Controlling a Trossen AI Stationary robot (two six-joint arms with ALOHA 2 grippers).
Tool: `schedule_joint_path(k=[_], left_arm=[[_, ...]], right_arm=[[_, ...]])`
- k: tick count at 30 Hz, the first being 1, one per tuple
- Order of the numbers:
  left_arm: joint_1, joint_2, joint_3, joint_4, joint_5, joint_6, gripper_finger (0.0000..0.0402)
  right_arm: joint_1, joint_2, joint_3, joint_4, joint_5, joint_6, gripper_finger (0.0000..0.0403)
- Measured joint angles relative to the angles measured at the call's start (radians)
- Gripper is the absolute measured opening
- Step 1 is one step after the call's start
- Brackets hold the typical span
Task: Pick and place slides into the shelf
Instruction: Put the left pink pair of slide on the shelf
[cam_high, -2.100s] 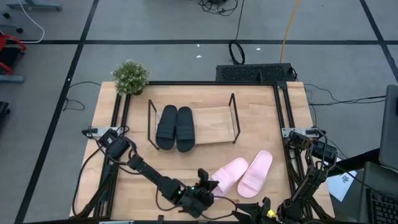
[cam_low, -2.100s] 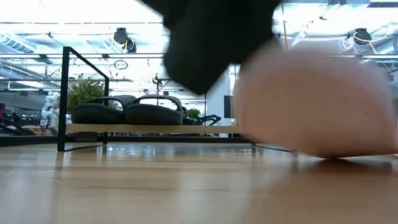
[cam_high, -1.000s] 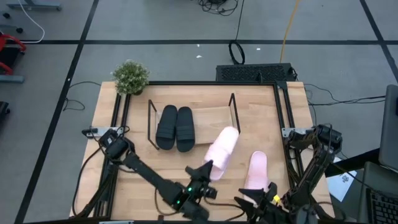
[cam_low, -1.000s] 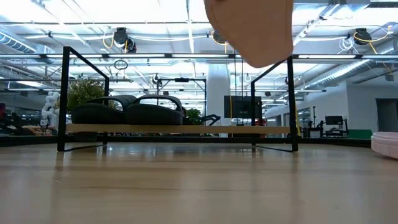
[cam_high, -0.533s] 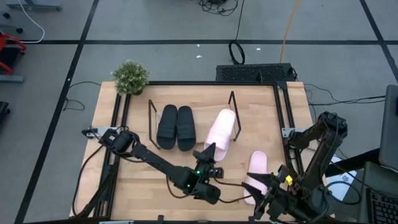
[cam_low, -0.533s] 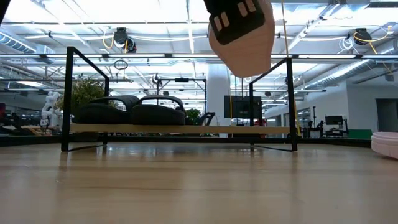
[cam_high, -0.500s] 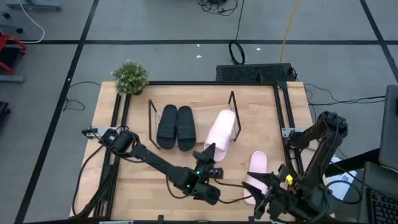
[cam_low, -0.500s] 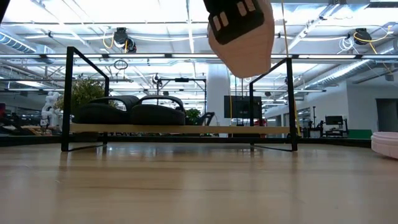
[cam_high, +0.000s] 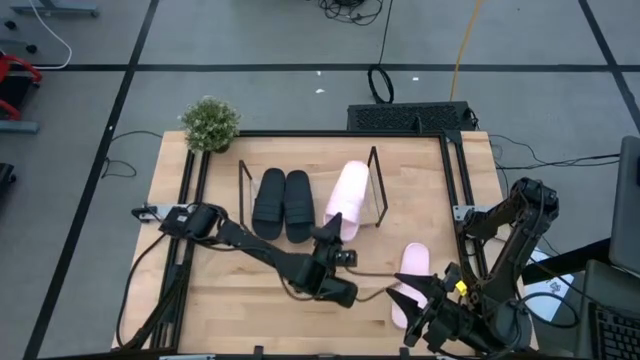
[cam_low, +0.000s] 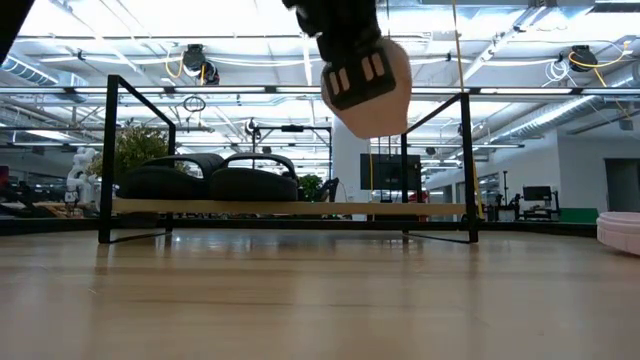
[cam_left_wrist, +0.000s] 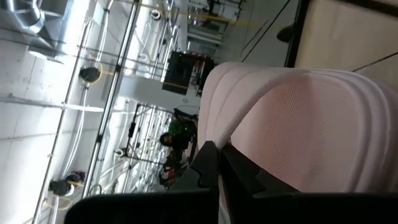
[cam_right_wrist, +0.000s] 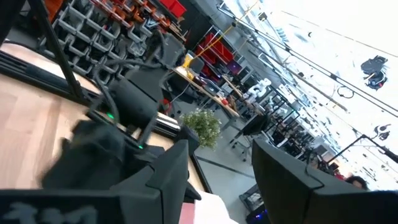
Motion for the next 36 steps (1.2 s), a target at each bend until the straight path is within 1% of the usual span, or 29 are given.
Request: schedule_joint_path(k=[3, 9, 11, 13, 14, 16, 18, 21, 23, 24, 26, 30, 33, 36], left_arm=[[0.034, 0.000, 0.000, -0.053, 0.000, -0.061, 0.0000], [0.083, 0.000, 0.000, -0.114, 0.004, -0.112, 0.0000], [0.090, 0.000, 0.000, -0.137, 0.037, -0.143, 0.0000], [0.098, 0.000, 0.000, -0.176, 0.112, -0.209, 0.0000], [0.103, 0.000, 0.000, -0.221, 0.144, -0.256, 0.0000], [0.107, 0.000, 0.000, -0.370, 0.165, -0.392, 0.0000], [0.109, 0.000, 0.000, -0.541, 0.177, -0.575, 0.0000], [0.109, 0.000, 0.000, -0.764, 0.252, -0.868, 0.0000], [0.105, 0.000, 0.000, -0.872, 0.276, -1.026, 0.0000], [0.101, -0.001, 0.000, -0.891, 0.279, -1.075, 0.0000], [0.093, -0.001, 0.000, -0.869, 0.277, -1.077, 0.0000], [0.084, 0.000, 0.000, -0.817, 0.223, -1.047, 0.0000], [0.093, 0.000, 0.000, -0.764, 0.239, -1.038, 0.0000], [0.099, 0.000, 0.000, -0.677, 0.237, -0.966, 0.0000]], right_arm=[[0.000, 0.000, 0.000, 0.000, 0.000, -0.002, 0.0169], [0.000, 0.000, 0.000, 0.000, 0.000, -0.002, 0.0169], [0.000, 0.000, 0.000, 0.000, 0.000, -0.003, 0.0169], [0.000, 0.000, 0.000, 0.000, 0.000, -0.003, 0.0169], [0.000, 0.000, 0.000, 0.000, 0.000, -0.003, 0.0169], [0.000, 0.000, 0.000, 0.000, 0.000, -0.003, 0.0169], [0.000, 0.000, 0.000, 0.000, 0.000, -0.003, 0.0169], [0.000, 0.000, 0.000, 0.000, 0.000, -0.003, 0.0169], [-0.005, 0.000, 0.000, 0.000, 0.000, -0.003, 0.0169], [-0.009, 0.000, 0.000, 0.000, 0.000, -0.003, 0.0169], [-0.019, 0.000, 0.000, 0.000, 0.000, -0.003, 0.0169], [-0.043, 0.000, 0.000, 0.000, 0.000, -0.003, 0.0169], [-0.059, 0.000, 0.000, 0.000, 0.000, -0.003, 0.0169], [-0.071, 0.000, 0.000, -0.001, 0.000, -0.003, 0.0169]])
